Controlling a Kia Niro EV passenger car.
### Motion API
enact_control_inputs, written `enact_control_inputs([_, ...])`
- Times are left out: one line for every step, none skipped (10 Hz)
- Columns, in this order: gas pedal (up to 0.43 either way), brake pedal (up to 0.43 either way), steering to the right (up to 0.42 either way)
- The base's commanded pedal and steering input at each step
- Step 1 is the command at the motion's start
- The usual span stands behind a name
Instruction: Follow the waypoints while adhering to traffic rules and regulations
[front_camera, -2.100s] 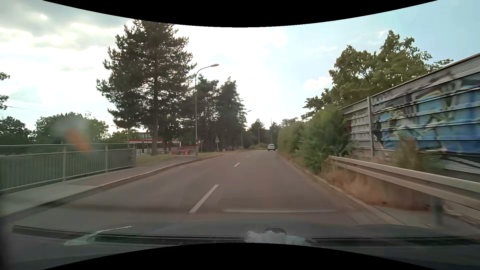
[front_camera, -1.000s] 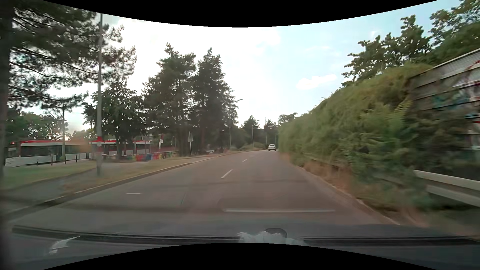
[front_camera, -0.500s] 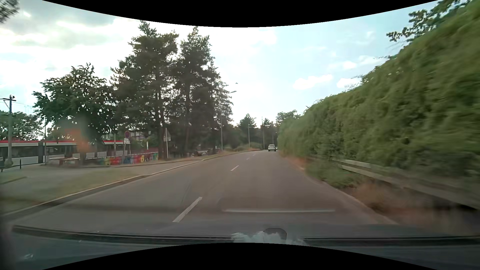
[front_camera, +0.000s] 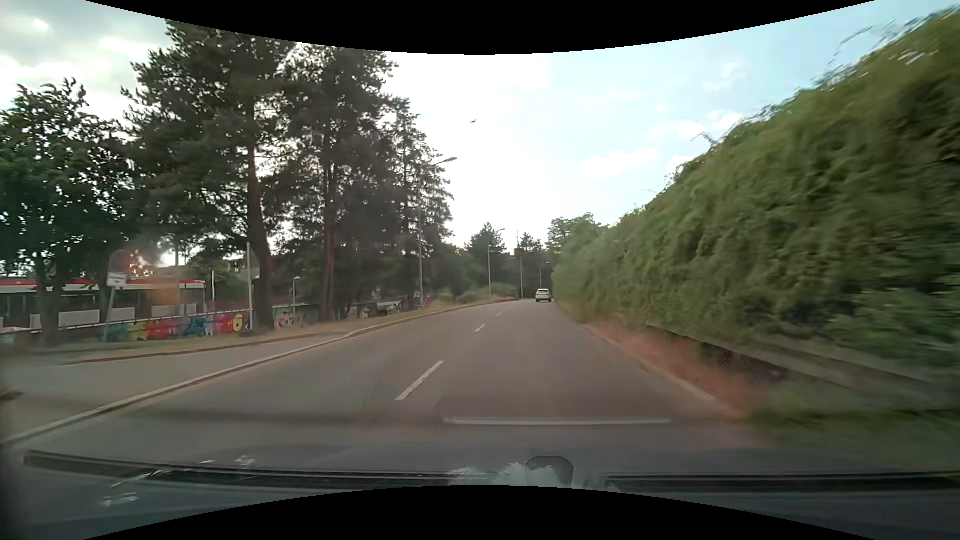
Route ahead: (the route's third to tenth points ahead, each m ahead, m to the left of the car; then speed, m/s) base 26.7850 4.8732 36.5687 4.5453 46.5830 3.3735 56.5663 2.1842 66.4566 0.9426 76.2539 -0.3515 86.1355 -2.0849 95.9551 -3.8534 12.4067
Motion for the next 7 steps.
enact_control_inputs([0.098, 0.000, 0.009])
enact_control_inputs([0.098, 0.000, 0.009])
enact_control_inputs([0.110, 0.000, 0.009])
enact_control_inputs([0.110, 0.000, 0.009])
enact_control_inputs([0.110, 0.000, 0.009])
enact_control_inputs([0.110, 0.000, 0.009])
enact_control_inputs([0.110, 0.000, 0.009])
